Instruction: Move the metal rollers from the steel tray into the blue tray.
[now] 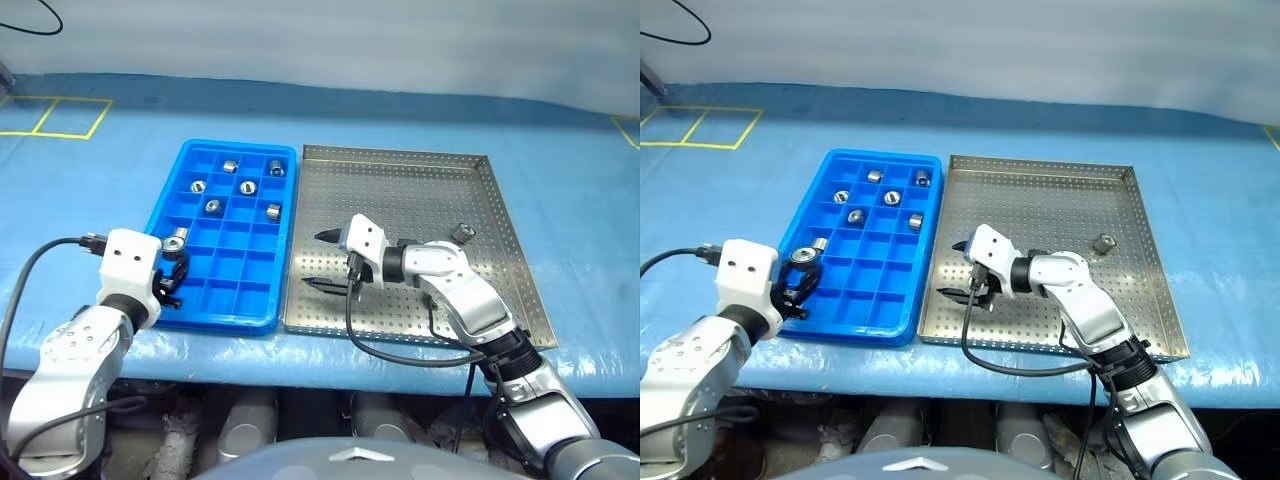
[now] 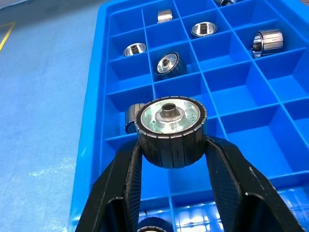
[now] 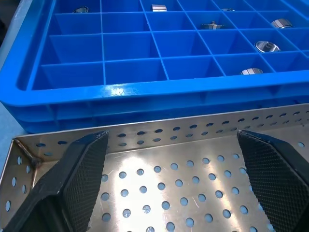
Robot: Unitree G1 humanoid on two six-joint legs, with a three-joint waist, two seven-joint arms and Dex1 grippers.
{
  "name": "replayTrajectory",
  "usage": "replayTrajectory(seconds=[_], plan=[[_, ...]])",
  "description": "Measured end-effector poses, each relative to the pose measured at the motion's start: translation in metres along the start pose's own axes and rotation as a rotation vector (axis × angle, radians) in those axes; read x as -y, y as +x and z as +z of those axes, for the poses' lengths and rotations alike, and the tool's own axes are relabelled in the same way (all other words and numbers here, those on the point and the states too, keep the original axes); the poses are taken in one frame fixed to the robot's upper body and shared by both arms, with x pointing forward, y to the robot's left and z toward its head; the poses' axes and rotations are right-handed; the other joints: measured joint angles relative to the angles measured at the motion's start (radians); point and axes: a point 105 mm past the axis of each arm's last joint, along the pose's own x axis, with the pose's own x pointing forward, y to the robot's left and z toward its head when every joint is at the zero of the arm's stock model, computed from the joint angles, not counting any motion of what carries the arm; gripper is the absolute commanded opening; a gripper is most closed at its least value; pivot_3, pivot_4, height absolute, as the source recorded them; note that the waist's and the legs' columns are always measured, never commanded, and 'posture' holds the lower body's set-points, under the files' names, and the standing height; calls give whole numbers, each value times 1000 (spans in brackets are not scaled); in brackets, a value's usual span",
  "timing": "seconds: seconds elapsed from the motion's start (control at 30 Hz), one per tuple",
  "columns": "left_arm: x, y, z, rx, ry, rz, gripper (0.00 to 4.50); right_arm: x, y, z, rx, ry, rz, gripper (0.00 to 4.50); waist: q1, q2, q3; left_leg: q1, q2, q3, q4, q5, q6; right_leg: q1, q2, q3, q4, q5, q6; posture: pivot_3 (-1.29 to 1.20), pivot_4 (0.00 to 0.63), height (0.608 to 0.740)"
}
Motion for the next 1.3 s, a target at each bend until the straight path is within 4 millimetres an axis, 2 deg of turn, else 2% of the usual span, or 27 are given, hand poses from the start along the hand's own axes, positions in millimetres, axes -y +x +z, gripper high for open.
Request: replayTrajectory(seconds=[0.2,0.37,0.4,0.43,0.57,0.77,0.83,1.0,1.17,1.3], plan=[[2,10,-19,-73,-19,-10,2038,1,-2,0,-6,-5,-9,4500,-2,0,0,0,1,0,-2,0,0,-1,0,0,0,-1,-1,27,150,740],[-1,12,-21,-79,-17,9,2038,1,-3,-2,-9,-4,-12,4500,-2,0,0,0,0,0,-3,0,0,-1,0,0,0,-1,-1,26,150,740],[-1,12,-20,-74,-15,7,2474,1,-3,-2,-9,-4,-13,4500,-2,0,0,0,0,0,-3,0,0,-1,0,0,0,-1,-1,26,150,740],[-1,12,-19,-69,-13,5,2645,1,-3,-2,-9,-5,-14,4500,-2,0,0,0,0,0,-3,0,0,-1,0,0,0,-1,-1,26,150,740],[0,13,-12,-33,-8,2,3981,2,-4,-1,-8,-5,-25,4500,-2,0,0,0,0,0,-3,0,0,-1,0,0,0,-1,-1,22,150,740],[4,18,9,62,1,-18,3981,7,-8,2,4,-11,-69,4500,-2,0,0,0,0,0,-3,0,0,-1,0,0,0,-1,-1,5,150,740],[13,20,22,129,6,-65,3981,11,-12,3,8,-14,-99,4500,-1,0,0,0,0,0,-3,0,0,-1,0,0,0,-1,-1,-29,150,740],[68,18,65,367,89,-347,3981,31,-36,-8,-50,18,-266,4500,-4,0,0,0,-1,2,-3,1,-1,-1,-2,1,-2,-1,-1,-83,150,740],[116,17,71,434,140,-661,3981,51,-70,-29,-143,98,-487,4500,-28,0,0,-1,0,3,-3,-1,1,-2,0,2,-1,-1,-1,-155,150,740],[135,15,78,473,172,-811,3981,54,-89,-35,-180,133,-578,4500,-55,0,0,-1,0,5,-3,-2,3,-2,2,2,-1,-1,-1,-190,150,740]])
